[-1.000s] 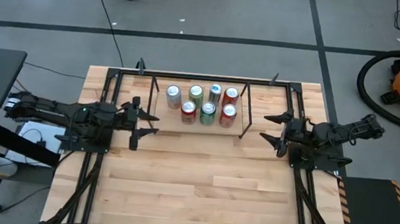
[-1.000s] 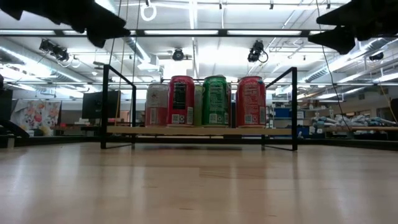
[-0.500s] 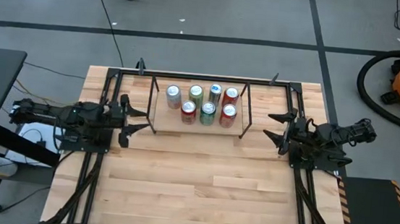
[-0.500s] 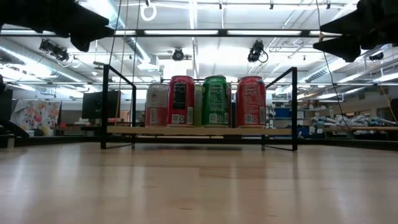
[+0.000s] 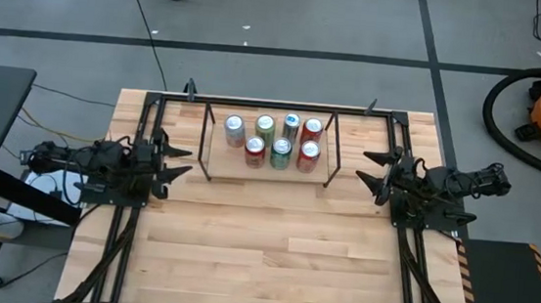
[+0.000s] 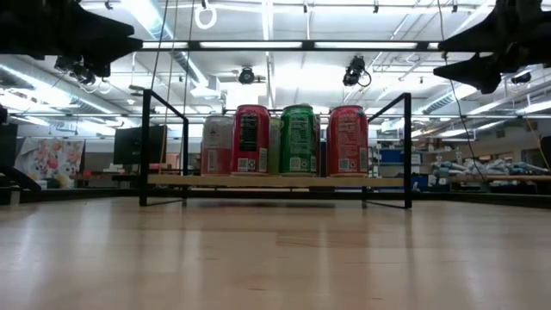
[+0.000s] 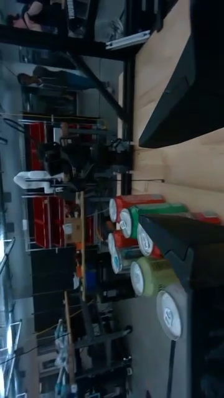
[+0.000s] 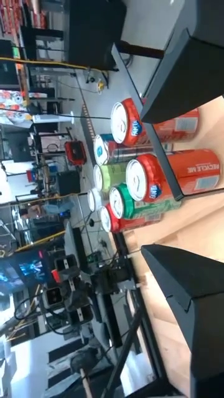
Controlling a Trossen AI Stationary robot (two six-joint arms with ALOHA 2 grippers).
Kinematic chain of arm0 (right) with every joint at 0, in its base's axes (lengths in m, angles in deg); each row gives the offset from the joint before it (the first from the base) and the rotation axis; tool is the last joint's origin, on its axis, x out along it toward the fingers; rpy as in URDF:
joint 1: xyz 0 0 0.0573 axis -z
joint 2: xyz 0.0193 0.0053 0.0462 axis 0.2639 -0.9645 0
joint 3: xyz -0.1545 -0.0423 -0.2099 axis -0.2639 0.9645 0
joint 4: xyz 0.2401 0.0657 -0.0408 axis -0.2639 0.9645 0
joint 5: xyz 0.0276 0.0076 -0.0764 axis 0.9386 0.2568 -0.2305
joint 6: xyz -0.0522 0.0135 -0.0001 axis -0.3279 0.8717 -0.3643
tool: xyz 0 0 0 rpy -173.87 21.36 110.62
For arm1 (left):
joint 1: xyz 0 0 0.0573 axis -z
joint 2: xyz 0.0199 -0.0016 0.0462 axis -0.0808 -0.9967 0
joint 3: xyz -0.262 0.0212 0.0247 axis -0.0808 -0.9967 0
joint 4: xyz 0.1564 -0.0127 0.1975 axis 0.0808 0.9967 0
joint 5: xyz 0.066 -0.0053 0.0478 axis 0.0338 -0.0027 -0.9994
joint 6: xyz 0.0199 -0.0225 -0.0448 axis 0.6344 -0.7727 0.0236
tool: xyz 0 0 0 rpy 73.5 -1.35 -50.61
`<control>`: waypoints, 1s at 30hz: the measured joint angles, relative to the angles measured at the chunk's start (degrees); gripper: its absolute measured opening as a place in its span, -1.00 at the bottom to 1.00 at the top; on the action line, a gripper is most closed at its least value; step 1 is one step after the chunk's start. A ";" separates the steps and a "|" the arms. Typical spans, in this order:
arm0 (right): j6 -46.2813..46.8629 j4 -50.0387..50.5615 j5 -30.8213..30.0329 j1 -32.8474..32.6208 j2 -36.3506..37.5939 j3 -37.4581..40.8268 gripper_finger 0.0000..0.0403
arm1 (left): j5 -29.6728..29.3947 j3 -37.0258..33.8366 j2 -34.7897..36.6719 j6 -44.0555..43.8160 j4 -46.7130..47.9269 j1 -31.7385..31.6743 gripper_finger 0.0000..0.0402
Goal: Place canned beverage on shelf
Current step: Return to Home Position
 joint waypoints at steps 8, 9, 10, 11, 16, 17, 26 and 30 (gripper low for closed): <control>9.51 -0.64 -1.64 1.45 -0.03 4.23 0.72 | 3.72 -0.22 0.63 0.07 0.22 2.23 -0.03; 10.98 -0.62 -2.88 1.60 -0.03 4.79 0.72 | 5.10 -0.22 0.53 0.44 0.01 2.74 -0.03; 12.37 -0.52 -3.61 1.70 -0.03 5.28 0.72 | 6.56 -0.22 0.47 0.41 0.01 3.30 -0.03; 13.32 -0.56 -3.79 1.79 -0.03 5.65 0.72 | 7.93 -0.22 0.42 -0.34 0.15 3.79 -0.03; 13.60 -1.61 -3.83 1.79 -0.03 7.36 0.72 | 9.39 -0.22 0.41 -10.01 0.92 5.38 -0.03; 13.59 -1.62 -3.83 1.79 -0.03 7.54 0.72 | 9.39 -0.22 0.41 -11.07 1.01 5.49 -0.03; 13.59 -1.97 -3.81 1.79 -0.07 7.72 0.72 | 9.40 -0.22 0.39 -11.89 1.03 5.46 -0.03; 13.59 -1.97 -3.81 1.79 -0.07 7.72 0.72 | 9.41 -0.22 0.37 -11.89 1.01 5.46 -0.03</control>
